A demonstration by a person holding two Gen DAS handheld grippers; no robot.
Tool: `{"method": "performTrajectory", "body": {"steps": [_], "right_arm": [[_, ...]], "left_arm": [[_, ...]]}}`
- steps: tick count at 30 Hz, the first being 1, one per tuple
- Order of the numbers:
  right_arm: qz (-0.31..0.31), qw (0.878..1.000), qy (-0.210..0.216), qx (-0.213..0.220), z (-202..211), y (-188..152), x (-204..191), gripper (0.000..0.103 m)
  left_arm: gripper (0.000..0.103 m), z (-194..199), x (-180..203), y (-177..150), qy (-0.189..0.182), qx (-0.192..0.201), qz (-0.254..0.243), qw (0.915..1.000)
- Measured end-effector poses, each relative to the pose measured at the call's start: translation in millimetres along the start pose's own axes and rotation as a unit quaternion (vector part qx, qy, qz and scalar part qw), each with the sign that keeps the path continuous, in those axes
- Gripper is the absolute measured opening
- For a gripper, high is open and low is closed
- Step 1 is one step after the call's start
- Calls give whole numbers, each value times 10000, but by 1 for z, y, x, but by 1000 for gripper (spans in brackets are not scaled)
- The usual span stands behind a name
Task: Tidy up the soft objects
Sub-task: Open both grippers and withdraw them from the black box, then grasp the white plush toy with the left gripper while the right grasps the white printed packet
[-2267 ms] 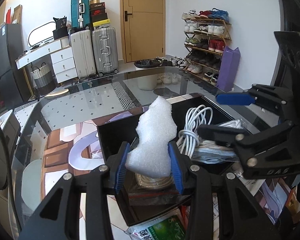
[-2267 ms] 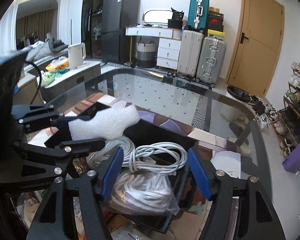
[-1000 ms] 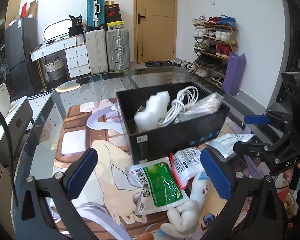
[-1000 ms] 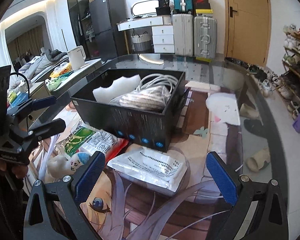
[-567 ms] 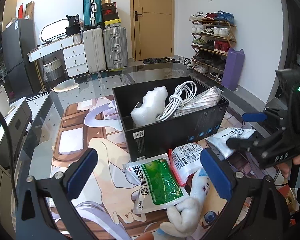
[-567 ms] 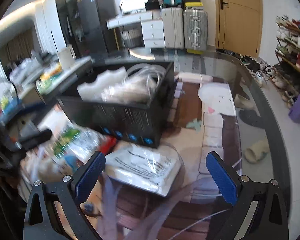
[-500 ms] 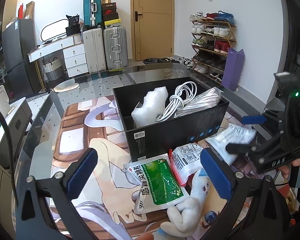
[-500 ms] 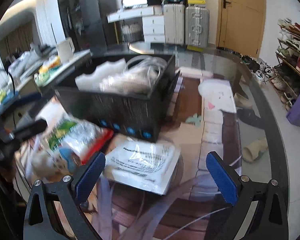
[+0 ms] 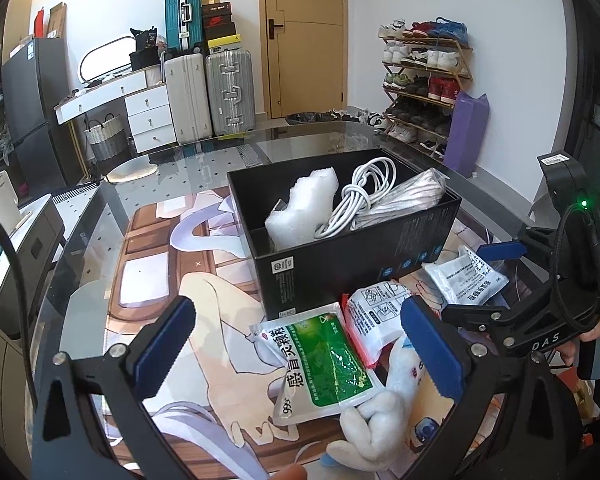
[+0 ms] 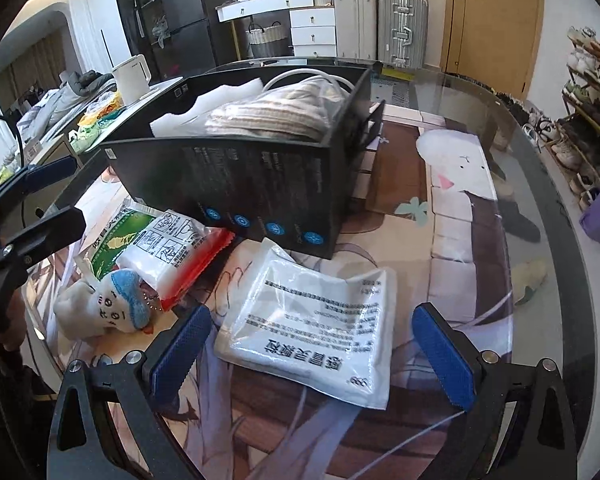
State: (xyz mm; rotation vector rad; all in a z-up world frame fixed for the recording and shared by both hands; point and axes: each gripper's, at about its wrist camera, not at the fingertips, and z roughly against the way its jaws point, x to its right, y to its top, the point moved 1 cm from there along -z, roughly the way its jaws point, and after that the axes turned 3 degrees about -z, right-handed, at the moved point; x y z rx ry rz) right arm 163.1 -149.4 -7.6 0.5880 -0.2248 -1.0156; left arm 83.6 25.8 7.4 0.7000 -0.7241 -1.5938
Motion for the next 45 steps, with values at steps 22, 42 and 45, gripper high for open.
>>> {"method": "performTrajectory", "body": {"steps": [22, 42, 45], "right_arm": [[208, 9997, -88, 126, 5, -6, -4, 77], [456, 9984, 192, 287, 34, -7, -9, 52], [476, 9980, 227, 357, 41, -7, -12, 52]], "left_arm": [[103, -2, 12, -10, -89, -222, -396, 9989], [103, -1, 38, -20, -728, -681, -1240, 9873], [102, 0, 39, -22, -789, -738, -1339, 9851]]}}
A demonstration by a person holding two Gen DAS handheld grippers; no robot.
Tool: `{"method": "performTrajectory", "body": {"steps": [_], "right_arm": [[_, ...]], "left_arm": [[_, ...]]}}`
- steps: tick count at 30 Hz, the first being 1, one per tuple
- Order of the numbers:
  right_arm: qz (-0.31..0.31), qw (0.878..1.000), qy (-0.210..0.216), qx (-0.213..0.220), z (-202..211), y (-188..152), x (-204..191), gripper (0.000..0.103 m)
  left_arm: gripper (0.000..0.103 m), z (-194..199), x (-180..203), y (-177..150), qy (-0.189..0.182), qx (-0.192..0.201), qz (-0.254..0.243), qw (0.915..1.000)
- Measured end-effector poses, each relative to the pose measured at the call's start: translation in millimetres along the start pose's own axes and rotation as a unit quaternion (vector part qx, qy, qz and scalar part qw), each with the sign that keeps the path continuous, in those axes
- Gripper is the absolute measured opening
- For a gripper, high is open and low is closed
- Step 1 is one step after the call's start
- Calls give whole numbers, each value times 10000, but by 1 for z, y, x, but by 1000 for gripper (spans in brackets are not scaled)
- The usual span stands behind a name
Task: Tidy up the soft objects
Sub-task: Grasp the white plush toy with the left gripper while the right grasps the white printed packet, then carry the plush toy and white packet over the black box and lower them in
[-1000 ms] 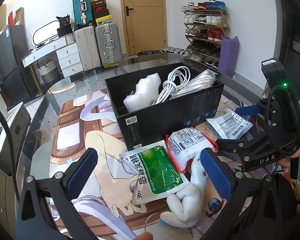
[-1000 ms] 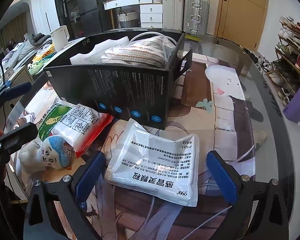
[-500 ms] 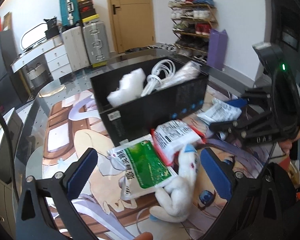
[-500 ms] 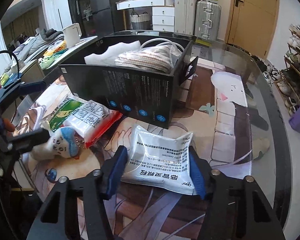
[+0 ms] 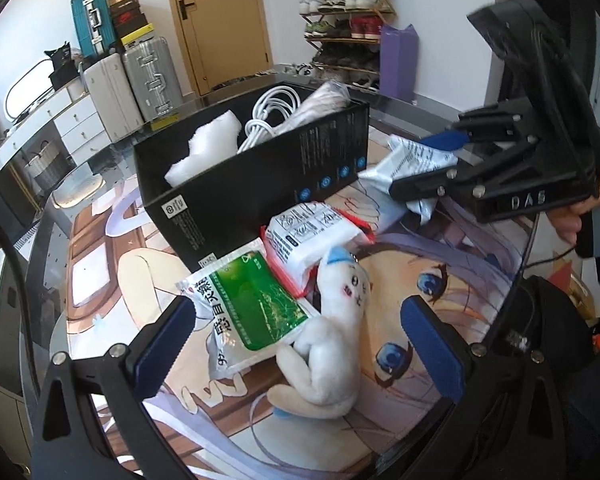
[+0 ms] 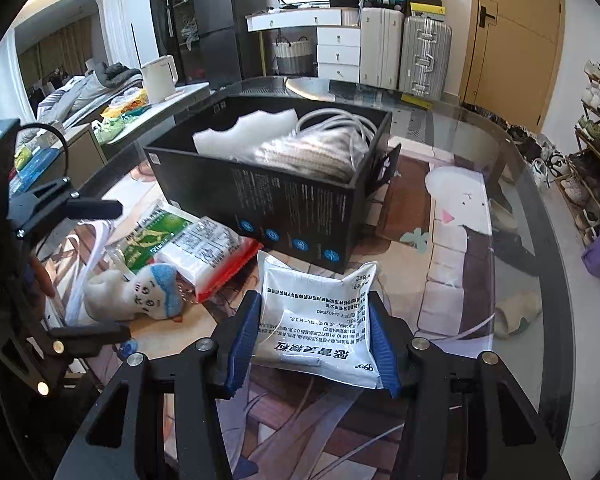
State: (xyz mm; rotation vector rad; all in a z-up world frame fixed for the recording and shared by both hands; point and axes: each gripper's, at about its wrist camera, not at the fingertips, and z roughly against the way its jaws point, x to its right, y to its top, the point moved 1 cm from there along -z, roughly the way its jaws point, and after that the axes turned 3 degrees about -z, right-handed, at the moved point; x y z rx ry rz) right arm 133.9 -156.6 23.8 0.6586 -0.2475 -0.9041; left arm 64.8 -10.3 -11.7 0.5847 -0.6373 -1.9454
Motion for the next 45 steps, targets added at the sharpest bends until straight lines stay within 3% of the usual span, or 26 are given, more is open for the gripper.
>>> {"method": "performTrajectory", "body": {"steps": [2, 7, 9, 12, 17, 33, 45], "right_arm": [[29, 10000, 8, 15, 2, 1, -2, 52], [67, 10000, 33, 13, 3, 2, -2, 52], [66, 10000, 33, 20, 4, 2, -2, 52], [65, 10000, 33, 19, 4, 2, -3, 52], [54, 10000, 38, 49, 6, 3, -2, 52], [69, 9995, 111, 289, 23, 7, -1, 52], [146, 9982, 205, 551, 43, 13, -12, 52]], "left_arm": [[100, 1, 3, -2, 21, -24, -129, 9999], [78, 3, 7, -6, -9, -68, -305, 9995], [58, 3, 9, -8, -30, -101, -394, 9992], [40, 5, 11, -11, -204, -80, -496, 9985], [25, 11, 22, -12, -365, -20, -680, 9970], [24, 29, 5, 0, -578, 360, -276, 9973], [24, 48, -26, 16, -462, 911, 597, 9930]]}}
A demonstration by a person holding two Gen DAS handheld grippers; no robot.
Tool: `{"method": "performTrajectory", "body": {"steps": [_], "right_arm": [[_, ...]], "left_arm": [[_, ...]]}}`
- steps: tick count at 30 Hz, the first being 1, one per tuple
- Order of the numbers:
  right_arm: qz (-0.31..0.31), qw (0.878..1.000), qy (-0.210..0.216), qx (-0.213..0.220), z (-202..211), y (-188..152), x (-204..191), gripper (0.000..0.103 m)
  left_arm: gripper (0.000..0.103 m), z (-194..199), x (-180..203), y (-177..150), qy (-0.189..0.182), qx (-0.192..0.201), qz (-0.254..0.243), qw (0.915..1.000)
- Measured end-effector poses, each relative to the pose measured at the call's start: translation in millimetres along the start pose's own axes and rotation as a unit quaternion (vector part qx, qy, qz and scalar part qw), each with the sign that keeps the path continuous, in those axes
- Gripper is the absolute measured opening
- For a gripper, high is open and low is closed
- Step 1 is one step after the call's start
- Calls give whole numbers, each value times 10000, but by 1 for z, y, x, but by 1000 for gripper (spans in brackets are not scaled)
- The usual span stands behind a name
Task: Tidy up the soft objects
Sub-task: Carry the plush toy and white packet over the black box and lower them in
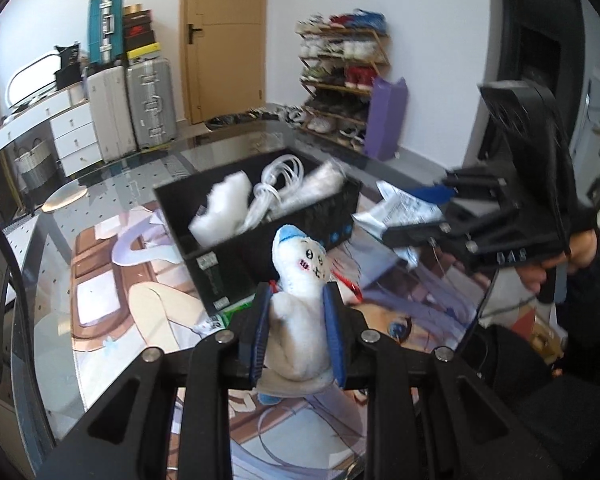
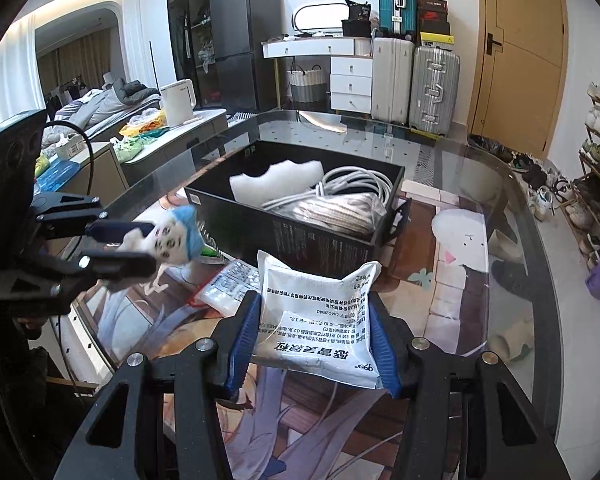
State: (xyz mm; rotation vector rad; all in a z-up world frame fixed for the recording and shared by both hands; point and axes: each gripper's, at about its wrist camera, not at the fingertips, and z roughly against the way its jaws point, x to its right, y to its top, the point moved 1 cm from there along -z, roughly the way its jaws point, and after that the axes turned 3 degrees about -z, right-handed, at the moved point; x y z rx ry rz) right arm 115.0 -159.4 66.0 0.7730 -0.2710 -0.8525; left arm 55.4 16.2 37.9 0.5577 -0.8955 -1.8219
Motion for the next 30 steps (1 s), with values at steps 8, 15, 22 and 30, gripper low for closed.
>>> {"method": "performTrajectory", "body": {"steps": [8, 15, 22, 30], "right_arm": [[-67, 9995, -66, 296, 17, 11, 2, 52], [-65, 9984, -96, 548, 25, 27, 1, 52], [-4, 9973, -85, 725, 24, 47, -2, 52], [-112, 9961, -76, 870, 15, 68, 8, 52]], "left_arm": [[24, 7, -27, 16, 282, 350, 554, 9975], [24, 4, -38, 29, 329, 477, 687, 9960], [24, -4, -46, 43, 402, 565, 743, 9948], [24, -18, -57, 58, 509, 629, 793, 9936]]}}
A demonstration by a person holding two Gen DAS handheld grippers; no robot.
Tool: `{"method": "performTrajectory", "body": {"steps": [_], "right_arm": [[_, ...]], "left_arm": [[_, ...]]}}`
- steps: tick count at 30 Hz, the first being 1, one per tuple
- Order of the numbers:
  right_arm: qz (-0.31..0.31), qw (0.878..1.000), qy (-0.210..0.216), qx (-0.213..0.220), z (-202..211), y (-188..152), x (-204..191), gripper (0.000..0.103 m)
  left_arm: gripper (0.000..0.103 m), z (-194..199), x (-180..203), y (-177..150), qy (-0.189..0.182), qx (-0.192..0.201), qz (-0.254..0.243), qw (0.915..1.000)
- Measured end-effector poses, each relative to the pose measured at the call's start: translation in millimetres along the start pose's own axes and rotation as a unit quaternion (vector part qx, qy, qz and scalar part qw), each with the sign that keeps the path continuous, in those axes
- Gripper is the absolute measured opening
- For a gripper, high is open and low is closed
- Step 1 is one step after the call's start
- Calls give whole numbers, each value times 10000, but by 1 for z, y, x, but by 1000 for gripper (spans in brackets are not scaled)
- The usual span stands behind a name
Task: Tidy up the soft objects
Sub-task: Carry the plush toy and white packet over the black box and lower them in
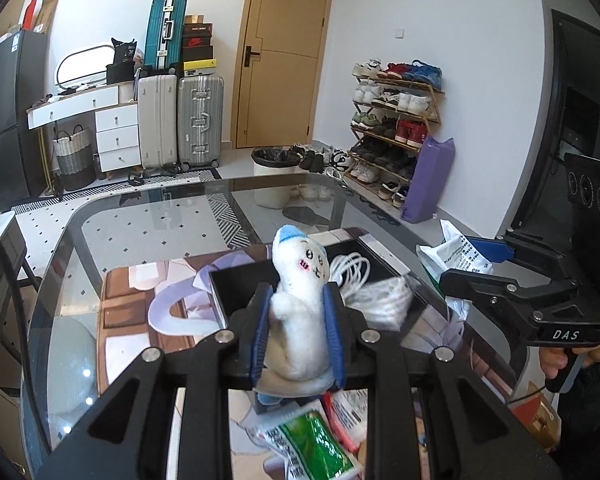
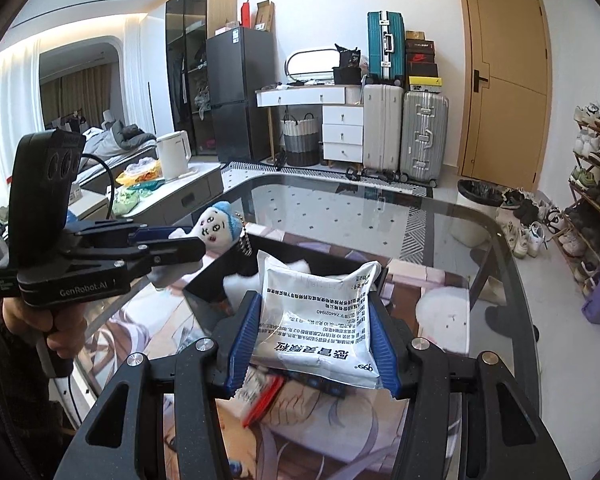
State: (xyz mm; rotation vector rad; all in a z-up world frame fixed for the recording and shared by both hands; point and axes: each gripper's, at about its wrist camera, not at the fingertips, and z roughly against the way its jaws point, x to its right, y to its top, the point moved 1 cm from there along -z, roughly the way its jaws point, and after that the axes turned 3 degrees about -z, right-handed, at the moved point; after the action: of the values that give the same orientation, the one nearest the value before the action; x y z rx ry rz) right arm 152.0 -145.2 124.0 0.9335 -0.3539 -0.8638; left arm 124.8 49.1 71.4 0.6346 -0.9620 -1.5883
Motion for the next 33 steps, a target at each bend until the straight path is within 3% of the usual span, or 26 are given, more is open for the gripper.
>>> {"method": "performTrajectory", "body": {"steps": [16, 33], "right_arm": [[92, 9997, 30, -203, -45, 23, 8, 52], [282, 9975, -89, -648, -105, 18, 19, 52]], "left_arm": [[24, -41, -12, 9, 112, -151, 29, 9998], [24, -78, -15, 2, 259, -455, -116, 9986]]}}
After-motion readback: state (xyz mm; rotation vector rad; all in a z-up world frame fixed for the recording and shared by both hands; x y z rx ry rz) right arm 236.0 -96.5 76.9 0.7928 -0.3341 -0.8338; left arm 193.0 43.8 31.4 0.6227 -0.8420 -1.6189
